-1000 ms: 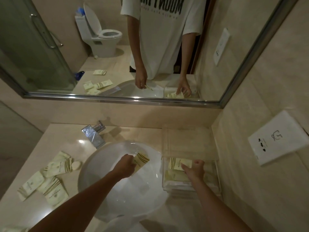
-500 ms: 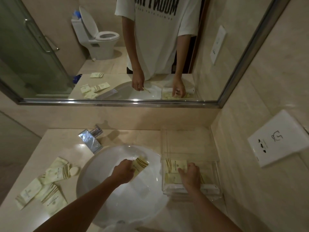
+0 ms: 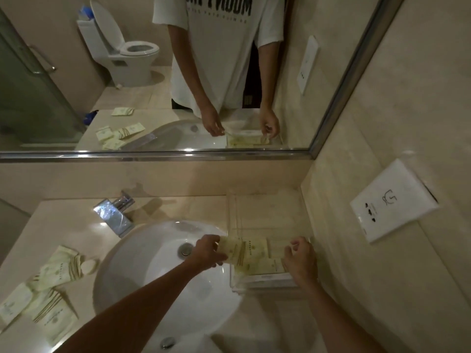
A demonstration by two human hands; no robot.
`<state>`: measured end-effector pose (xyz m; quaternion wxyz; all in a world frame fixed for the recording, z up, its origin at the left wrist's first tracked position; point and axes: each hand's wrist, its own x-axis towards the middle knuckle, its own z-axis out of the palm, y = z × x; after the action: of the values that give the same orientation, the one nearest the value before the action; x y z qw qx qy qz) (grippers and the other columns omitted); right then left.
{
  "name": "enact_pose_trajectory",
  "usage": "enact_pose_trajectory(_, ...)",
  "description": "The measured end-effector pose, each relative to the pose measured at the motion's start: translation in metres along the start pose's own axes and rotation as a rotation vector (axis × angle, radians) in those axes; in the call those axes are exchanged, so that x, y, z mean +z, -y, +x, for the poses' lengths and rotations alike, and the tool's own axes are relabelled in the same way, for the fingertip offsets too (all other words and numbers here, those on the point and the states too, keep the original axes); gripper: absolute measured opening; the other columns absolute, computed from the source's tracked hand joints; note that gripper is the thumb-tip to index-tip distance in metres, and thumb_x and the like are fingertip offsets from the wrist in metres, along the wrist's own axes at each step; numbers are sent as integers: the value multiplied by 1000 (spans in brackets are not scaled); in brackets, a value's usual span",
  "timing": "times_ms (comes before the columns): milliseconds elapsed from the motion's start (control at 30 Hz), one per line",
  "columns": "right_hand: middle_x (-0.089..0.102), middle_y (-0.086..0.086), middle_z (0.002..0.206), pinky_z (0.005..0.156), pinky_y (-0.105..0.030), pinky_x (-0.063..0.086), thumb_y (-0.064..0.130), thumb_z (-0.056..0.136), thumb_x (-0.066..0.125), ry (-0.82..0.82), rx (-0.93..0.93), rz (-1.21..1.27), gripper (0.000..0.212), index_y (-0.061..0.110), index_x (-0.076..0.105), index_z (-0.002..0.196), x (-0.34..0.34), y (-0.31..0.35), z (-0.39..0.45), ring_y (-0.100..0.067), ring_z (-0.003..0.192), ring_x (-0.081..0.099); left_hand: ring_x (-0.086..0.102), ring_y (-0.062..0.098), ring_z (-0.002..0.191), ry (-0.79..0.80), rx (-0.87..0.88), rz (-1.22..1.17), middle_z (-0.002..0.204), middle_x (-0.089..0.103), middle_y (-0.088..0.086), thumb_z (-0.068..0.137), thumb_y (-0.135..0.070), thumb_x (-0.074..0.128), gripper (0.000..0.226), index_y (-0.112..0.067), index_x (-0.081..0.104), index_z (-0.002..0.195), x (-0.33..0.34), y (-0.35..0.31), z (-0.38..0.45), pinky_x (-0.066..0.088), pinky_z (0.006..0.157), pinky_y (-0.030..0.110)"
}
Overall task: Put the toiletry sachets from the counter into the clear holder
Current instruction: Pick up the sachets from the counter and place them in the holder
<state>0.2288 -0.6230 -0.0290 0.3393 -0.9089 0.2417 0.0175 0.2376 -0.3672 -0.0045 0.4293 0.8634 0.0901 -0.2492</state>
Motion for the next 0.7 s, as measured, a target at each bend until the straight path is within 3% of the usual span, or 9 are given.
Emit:
enact_pose_trajectory(100, 62, -6, 97, 68, -30, 41, 17, 83, 61, 0, 27, 9, 13, 14, 58, 96, -9, -3, 2, -28, 87, 59, 69, 21, 67, 63, -95, -260, 90, 71, 15, 80, -2, 71, 26, 0, 64, 105, 16, -12, 5, 56, 58, 29)
enact_pose_trajectory(333, 63, -5, 95, 68, -29, 41, 17, 82, 60, 0, 29, 13, 11, 15, 58, 93, -14, -12, 8, -27, 88, 60, 63, 19, 55, 107, -426, -716, 83, 67, 16, 81, 4, 68, 19, 5, 63, 99, 55, -24, 12, 47, 43, 21)
enact_pose_trajectory(467, 63, -4, 92, 67, -29, 40, 15, 82, 59, -14, 22, 24, 8, 17, 56, 89, -15, -11, 14, -28, 86, 59, 65, 24, 66, 60, -550, -782, 93, 65, 21, 77, 8, 71, 25, 11, 60, 100, 69, -21, 21, 53, 43, 22)
enact_pose_trajectory(600, 64, -5, 91, 65, -28, 40, 13, 82, 60, -13, 13, 32, 9, 17, 58, 89, -17, -9, 20, -26, 82, 59, 62, 18, 46, 91, -545, -630, 77, 65, 19, 79, 4, 71, 26, 11, 59, 101, 77, -21, 23, 49, 39, 23)
enact_pose_trajectory(700, 64, -4, 91, 64, -27, 38, 13, 82, 60, 0, 30, 27, 9, 18, 57, 89, -16, -9, 23, -24, 82, 59, 61, 18, 50, 82, -527, -557, 80, 68, 17, 81, -3, 71, 27, 6, 59, 103, 80, -22, 26, 45, 40, 23)
